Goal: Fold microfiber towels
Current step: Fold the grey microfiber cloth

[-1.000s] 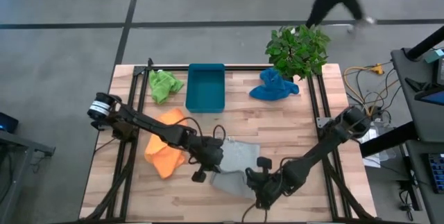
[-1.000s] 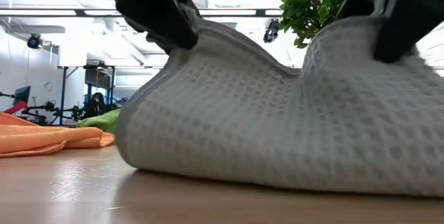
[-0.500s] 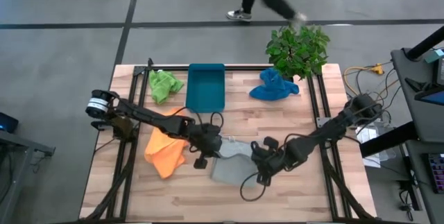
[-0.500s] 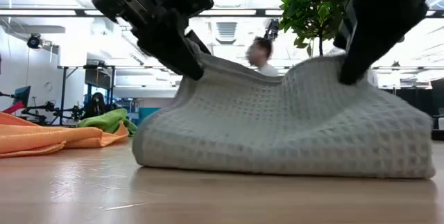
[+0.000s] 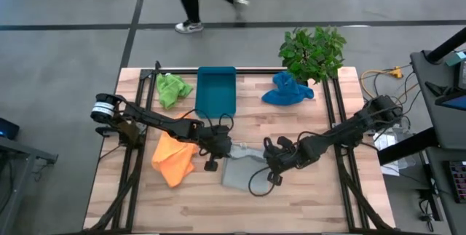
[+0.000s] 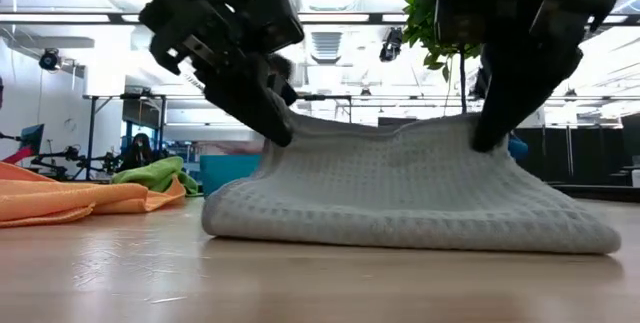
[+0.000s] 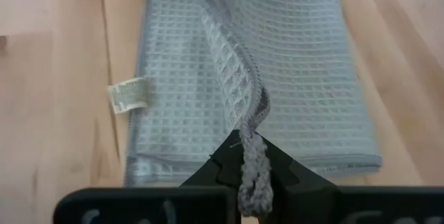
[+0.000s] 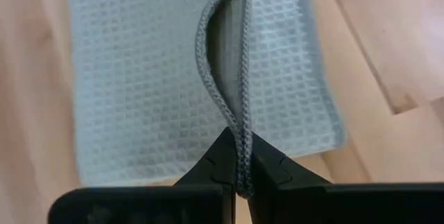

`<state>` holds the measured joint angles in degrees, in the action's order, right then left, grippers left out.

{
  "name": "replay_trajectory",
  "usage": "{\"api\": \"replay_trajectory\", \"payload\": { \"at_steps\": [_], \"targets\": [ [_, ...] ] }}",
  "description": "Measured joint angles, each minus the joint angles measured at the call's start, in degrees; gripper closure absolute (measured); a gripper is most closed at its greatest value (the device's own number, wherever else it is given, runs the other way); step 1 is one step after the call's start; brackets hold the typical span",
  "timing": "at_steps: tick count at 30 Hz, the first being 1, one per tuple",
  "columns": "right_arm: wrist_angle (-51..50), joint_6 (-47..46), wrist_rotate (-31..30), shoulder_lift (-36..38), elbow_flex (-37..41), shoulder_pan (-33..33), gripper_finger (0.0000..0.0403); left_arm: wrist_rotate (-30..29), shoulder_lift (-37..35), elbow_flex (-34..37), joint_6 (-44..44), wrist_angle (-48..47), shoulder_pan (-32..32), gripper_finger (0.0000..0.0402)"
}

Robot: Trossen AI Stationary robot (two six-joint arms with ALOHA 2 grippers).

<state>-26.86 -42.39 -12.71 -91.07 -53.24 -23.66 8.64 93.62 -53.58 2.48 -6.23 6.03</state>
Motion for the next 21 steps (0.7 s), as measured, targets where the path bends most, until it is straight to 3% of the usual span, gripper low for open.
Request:
{"api": "replay_trajectory", "payload": {
  "at_steps": [21],
  "targets": [
    [0.15,0.62,2.62,-0.07,2.91,3.47,0.0384,-1.47,3.12,0.24,0.87,3.23,-0.84,0.0401]
  ]
}}
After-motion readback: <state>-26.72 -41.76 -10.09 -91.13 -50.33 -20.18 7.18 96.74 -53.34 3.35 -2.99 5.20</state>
